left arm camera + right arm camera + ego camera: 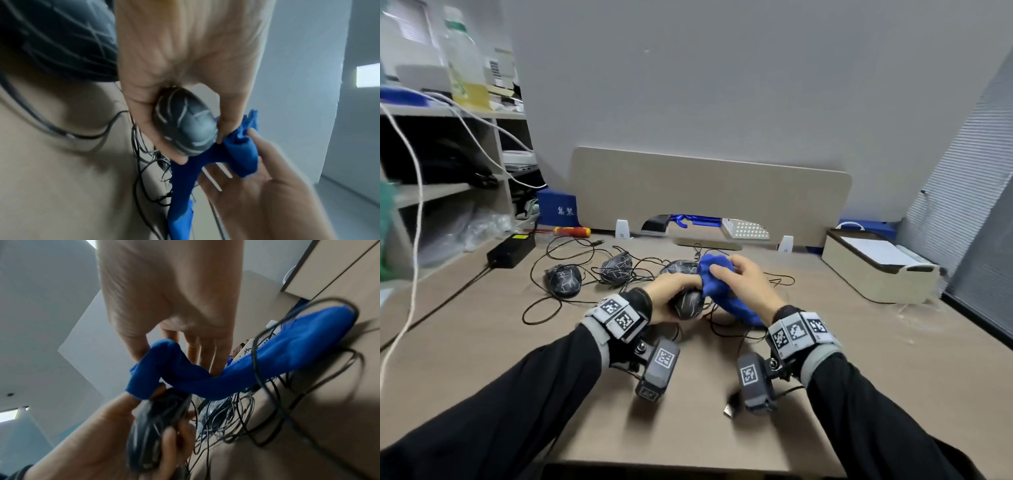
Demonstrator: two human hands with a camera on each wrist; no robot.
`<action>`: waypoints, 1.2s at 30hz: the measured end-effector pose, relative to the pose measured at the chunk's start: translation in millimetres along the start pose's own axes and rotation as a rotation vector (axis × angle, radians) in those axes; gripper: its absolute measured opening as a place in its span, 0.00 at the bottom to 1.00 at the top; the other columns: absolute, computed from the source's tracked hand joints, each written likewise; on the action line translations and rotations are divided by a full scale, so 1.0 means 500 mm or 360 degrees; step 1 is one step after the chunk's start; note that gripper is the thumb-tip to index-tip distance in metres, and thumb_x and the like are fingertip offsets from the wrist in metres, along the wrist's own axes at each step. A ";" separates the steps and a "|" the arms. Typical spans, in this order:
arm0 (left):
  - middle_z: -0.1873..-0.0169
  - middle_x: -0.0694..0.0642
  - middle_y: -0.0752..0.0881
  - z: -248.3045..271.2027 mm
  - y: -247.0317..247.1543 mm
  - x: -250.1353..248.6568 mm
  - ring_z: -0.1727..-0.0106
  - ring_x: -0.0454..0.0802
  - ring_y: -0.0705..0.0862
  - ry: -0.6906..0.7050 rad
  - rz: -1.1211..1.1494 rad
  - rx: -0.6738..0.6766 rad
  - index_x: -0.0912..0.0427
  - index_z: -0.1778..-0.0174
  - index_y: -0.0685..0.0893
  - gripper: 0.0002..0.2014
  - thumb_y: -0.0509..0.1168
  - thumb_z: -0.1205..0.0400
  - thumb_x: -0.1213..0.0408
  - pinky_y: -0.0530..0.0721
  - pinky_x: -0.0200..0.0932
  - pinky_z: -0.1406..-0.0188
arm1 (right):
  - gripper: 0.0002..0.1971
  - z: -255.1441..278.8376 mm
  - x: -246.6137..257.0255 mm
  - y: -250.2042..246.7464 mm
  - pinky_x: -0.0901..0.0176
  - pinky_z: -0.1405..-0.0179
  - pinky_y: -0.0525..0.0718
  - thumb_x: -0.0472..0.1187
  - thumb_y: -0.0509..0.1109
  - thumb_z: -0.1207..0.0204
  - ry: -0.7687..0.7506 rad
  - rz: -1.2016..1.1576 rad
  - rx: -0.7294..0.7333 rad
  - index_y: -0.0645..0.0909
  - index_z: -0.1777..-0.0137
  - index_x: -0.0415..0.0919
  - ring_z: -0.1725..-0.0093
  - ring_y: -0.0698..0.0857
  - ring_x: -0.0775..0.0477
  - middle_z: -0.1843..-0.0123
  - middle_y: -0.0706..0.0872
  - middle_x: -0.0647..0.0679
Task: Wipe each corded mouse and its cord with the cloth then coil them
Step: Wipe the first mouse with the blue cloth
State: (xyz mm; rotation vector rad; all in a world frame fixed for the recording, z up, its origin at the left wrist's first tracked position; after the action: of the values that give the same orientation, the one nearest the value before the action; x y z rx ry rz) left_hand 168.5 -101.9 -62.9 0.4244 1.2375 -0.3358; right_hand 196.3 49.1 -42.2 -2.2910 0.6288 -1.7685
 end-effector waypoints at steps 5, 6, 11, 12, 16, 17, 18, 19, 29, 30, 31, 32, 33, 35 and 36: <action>0.54 0.64 0.89 -0.039 -0.043 0.005 0.60 0.59 0.88 0.0070 0.0547 0.0034 0.65 0.41 0.85 0.15 0.62 0.17 0.59 0.91 0.50 0.64 | 0.11 -0.059 -0.032 0.048 0.58 0.57 0.80 0.46 0.71 0.18 0.0015 0.0097 -0.0057 0.81 0.46 0.36 0.57 0.83 0.50 0.51 0.88 0.41; 0.53 0.65 0.89 -0.051 -0.051 0.005 0.60 0.61 0.89 0.0052 0.0553 0.0019 0.64 0.39 0.84 0.18 0.61 0.17 0.56 0.91 0.51 0.64 | 0.12 -0.071 -0.038 0.052 0.58 0.56 0.80 0.46 0.72 0.18 0.0021 0.0113 -0.0054 0.81 0.46 0.36 0.57 0.83 0.50 0.50 0.88 0.41; 0.59 0.64 0.89 -0.105 -0.066 0.021 0.69 0.59 0.88 0.0079 0.0516 -0.0005 0.60 0.44 0.86 0.26 0.55 0.14 0.41 0.87 0.44 0.75 | 0.09 -0.111 -0.064 0.052 0.57 0.51 0.85 0.41 0.75 0.20 -0.0027 -0.0009 -0.0056 0.82 0.46 0.39 0.51 0.88 0.50 0.49 0.90 0.44; 0.62 0.61 0.89 -0.115 -0.066 0.025 0.70 0.57 0.87 0.0109 0.0500 -0.0010 0.58 0.46 0.86 0.26 0.54 0.14 0.40 0.85 0.42 0.75 | 0.07 -0.115 -0.067 0.051 0.57 0.53 0.86 0.40 0.75 0.21 -0.0048 -0.0050 -0.0065 0.83 0.46 0.39 0.52 0.89 0.51 0.51 0.91 0.44; 0.61 0.56 0.89 -0.136 -0.080 0.026 0.67 0.54 0.87 0.0201 0.0543 -0.0128 0.55 0.43 0.85 0.25 0.54 0.14 0.38 0.82 0.43 0.71 | 0.04 -0.121 -0.058 0.067 0.68 0.58 0.82 0.37 0.74 0.21 -0.0195 -0.0046 0.0053 0.88 0.51 0.47 0.59 0.87 0.61 0.59 0.91 0.58; 0.60 0.57 0.90 -0.137 -0.085 0.028 0.64 0.54 0.88 0.0216 0.0586 -0.0153 0.57 0.43 0.85 0.26 0.54 0.14 0.38 0.84 0.44 0.67 | 0.05 -0.116 -0.050 0.073 0.69 0.57 0.82 0.37 0.75 0.21 -0.0245 -0.0007 0.0135 0.88 0.51 0.49 0.58 0.86 0.62 0.59 0.91 0.60; 0.58 0.59 0.90 -0.138 -0.091 0.033 0.62 0.55 0.89 0.0234 0.0621 -0.0166 0.59 0.43 0.85 0.27 0.53 0.13 0.39 0.85 0.45 0.63 | 0.06 -0.110 -0.042 0.079 0.68 0.55 0.82 0.37 0.75 0.22 -0.0308 0.0055 0.0235 0.88 0.50 0.49 0.56 0.87 0.61 0.57 0.91 0.60; 0.56 0.61 0.90 -0.136 -0.092 0.037 0.59 0.56 0.89 0.0249 0.0647 -0.0168 0.62 0.44 0.86 0.28 0.53 0.13 0.40 0.86 0.47 0.59 | 0.06 -0.103 -0.035 0.084 0.66 0.53 0.83 0.37 0.76 0.22 -0.0377 0.0137 0.0316 0.88 0.49 0.50 0.53 0.88 0.59 0.55 0.92 0.58; 0.49 0.65 0.91 -0.110 -0.056 0.054 0.59 0.57 0.90 0.0299 0.0884 -0.0122 0.62 0.34 0.84 0.26 0.56 0.12 0.44 0.87 0.47 0.67 | 0.03 -0.089 -0.033 0.072 0.64 0.62 0.78 0.38 0.74 0.22 -0.0362 0.0161 0.0086 0.84 0.57 0.44 0.63 0.81 0.58 0.65 0.85 0.57; 0.44 0.66 0.89 -0.109 -0.056 0.055 0.53 0.58 0.89 0.0299 0.0911 -0.0120 0.63 0.30 0.83 0.25 0.57 0.13 0.47 0.88 0.50 0.57 | 0.02 -0.085 -0.028 0.073 0.63 0.61 0.79 0.38 0.75 0.23 -0.0381 0.0154 0.0099 0.85 0.56 0.44 0.61 0.82 0.57 0.63 0.86 0.56; 0.42 0.66 0.89 -0.107 -0.055 0.054 0.51 0.58 0.89 0.0302 0.0919 -0.0108 0.62 0.28 0.81 0.24 0.58 0.13 0.49 0.88 0.51 0.53 | 0.02 -0.083 -0.027 0.074 0.63 0.60 0.80 0.38 0.75 0.23 -0.0381 0.0136 0.0080 0.86 0.55 0.45 0.60 0.84 0.55 0.62 0.87 0.56; 0.45 0.63 0.90 -0.109 -0.056 0.053 0.54 0.56 0.90 0.0310 0.0904 -0.0092 0.60 0.26 0.81 0.23 0.59 0.13 0.51 0.89 0.49 0.58 | 0.02 -0.082 -0.030 0.074 0.63 0.58 0.82 0.38 0.74 0.22 -0.0358 0.0107 0.0030 0.85 0.53 0.47 0.58 0.85 0.55 0.60 0.88 0.57; 0.50 0.59 0.91 -0.109 -0.054 0.052 0.60 0.54 0.90 0.0317 0.0879 -0.0070 0.56 0.26 0.81 0.22 0.58 0.13 0.51 0.88 0.46 0.67 | 0.03 -0.082 -0.035 0.073 0.61 0.54 0.84 0.39 0.74 0.21 -0.0313 0.0076 -0.0033 0.85 0.51 0.47 0.55 0.86 0.56 0.57 0.89 0.57; 0.53 0.52 0.92 -0.110 -0.052 0.050 0.67 0.50 0.88 0.0331 0.0826 -0.0031 0.43 0.29 0.83 0.18 0.58 0.13 0.49 0.82 0.40 0.73 | 0.07 -0.086 -0.052 0.065 0.59 0.47 0.85 0.41 0.72 0.19 -0.0211 0.0012 -0.0167 0.82 0.43 0.47 0.49 0.86 0.58 0.50 0.88 0.56; 0.52 0.51 0.92 -0.108 -0.050 0.050 0.69 0.50 0.88 0.0332 0.0811 -0.0029 0.40 0.31 0.84 0.17 0.60 0.14 0.47 0.80 0.40 0.73 | 0.08 -0.086 -0.057 0.062 0.59 0.45 0.84 0.40 0.71 0.18 -0.0177 -0.0014 -0.0216 0.81 0.40 0.47 0.49 0.86 0.61 0.47 0.88 0.57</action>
State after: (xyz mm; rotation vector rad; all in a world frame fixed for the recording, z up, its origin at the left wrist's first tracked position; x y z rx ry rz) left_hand 119.1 -97.9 -104.1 0.7524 1.2834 0.1591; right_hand 142.6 38.6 -67.1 -2.4642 0.7403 -1.6351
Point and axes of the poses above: each hand's wrist, its own z-axis away from the middle knuckle, its own y-axis out of the palm, x = y × z, the point moved 3 cm from there along -z, towards the middle knuckle
